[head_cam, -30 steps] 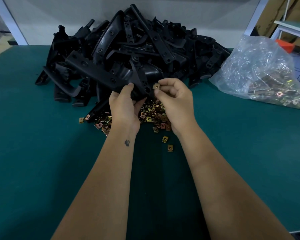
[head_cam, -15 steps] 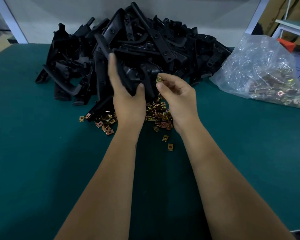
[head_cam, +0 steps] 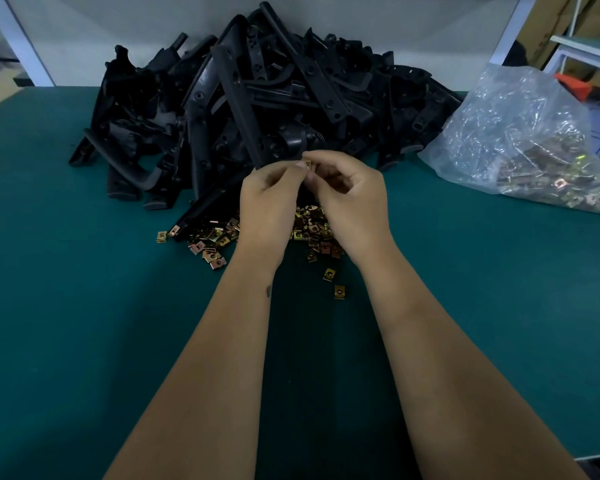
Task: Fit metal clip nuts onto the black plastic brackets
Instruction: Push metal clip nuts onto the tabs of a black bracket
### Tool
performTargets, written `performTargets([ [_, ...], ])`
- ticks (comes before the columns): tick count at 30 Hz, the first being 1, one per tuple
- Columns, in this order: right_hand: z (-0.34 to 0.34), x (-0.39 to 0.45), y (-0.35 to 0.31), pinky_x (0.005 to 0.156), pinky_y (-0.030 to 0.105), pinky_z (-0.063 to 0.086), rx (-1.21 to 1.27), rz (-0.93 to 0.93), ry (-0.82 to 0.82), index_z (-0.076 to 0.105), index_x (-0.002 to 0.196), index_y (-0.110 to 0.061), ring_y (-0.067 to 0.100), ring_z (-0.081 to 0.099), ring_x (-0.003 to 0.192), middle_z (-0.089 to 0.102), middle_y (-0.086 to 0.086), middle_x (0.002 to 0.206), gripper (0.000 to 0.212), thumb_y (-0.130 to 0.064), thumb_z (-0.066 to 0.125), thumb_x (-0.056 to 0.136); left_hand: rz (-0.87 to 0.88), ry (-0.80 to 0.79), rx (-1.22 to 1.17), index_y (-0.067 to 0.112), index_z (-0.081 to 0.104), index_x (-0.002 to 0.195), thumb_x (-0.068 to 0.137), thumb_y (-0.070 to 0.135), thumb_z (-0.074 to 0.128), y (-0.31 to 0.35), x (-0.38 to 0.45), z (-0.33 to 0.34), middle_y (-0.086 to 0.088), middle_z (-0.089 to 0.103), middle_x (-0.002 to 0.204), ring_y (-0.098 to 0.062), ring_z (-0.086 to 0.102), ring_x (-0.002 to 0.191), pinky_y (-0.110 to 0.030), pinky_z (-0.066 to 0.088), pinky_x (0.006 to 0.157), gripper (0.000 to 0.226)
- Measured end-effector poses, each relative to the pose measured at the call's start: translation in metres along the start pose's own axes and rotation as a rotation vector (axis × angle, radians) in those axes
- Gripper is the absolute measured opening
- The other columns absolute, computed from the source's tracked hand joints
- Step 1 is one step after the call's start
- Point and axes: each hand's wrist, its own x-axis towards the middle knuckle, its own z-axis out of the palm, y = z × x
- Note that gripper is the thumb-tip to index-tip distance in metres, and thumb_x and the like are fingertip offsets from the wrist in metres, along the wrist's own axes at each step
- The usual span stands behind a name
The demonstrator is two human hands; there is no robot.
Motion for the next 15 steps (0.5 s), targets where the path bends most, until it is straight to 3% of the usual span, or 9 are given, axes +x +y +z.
performTargets([
  [2,0.002,-0.001,0.001,0.077,0.018,0.053,-0.044,-0.024,0.010,0.074,0.105,-0.020,0.008,0.066,0.082,0.070,-0.005,0.086,0.025,-0.003,0.070,0.086,0.010,0.018,-0.003,0.009,0.077,0.092,0.094,0.009,0.060,0.000,0.002,0.000,-0.005,0.076,0.097,-0.016,0.069,0.102,-0.030,0.052,0.098,0.018],
  [4,0.003,-0.002,0.002,0.075,0.013,0.049,-0.083,-0.052,0.027,0.073,0.106,-0.020,0.001,0.064,0.080,0.068,-0.010,0.085,0.026,-0.003,0.069,0.086,0.002,0.028,-0.014,0.009,0.077,0.090,0.094,0.008,0.061,-0.001,0.003,-0.001,-0.002,0.075,0.093,-0.010,0.069,0.095,-0.017,0.053,0.084,0.016],
  [6,0.004,-0.003,0.003,0.075,0.011,0.047,-0.119,-0.082,0.035,0.071,0.108,-0.019,-0.001,0.063,0.081,0.067,-0.013,0.084,0.026,-0.004,0.067,0.088,-0.010,0.028,-0.023,0.014,0.076,0.086,0.094,0.009,0.062,-0.002,0.003,-0.001,0.002,0.075,0.090,-0.007,0.069,0.093,-0.014,0.052,0.081,0.017],
  [9,0.004,-0.005,0.003,0.074,0.014,0.049,-0.136,-0.098,0.017,0.068,0.109,-0.020,0.003,0.066,0.081,0.069,-0.010,0.084,0.022,-0.008,0.063,0.092,-0.027,-0.004,-0.036,0.016,0.076,0.083,0.095,0.012,0.063,-0.001,0.002,-0.003,0.006,0.075,0.087,-0.005,0.069,0.093,-0.015,0.052,0.082,0.017],
  [13,0.002,-0.005,0.001,0.076,0.014,0.050,-0.111,-0.107,0.048,0.061,0.107,-0.018,0.001,0.068,0.079,0.071,-0.008,0.085,0.015,-0.009,0.059,0.095,-0.148,0.090,-0.217,0.016,0.073,0.082,0.095,0.014,0.063,0.002,0.006,-0.009,-0.002,0.074,0.096,-0.023,0.067,0.107,-0.038,0.051,0.100,0.017],
  [15,-0.002,-0.003,0.000,0.077,0.014,0.050,-0.083,-0.070,0.079,0.060,0.104,-0.022,0.001,0.069,0.080,0.072,-0.007,0.087,0.015,-0.009,0.059,0.096,-0.184,0.141,-0.293,0.020,0.073,0.079,0.095,0.018,0.064,0.005,0.008,-0.014,-0.001,0.074,0.098,-0.021,0.067,0.106,-0.040,0.051,0.097,0.019],
])
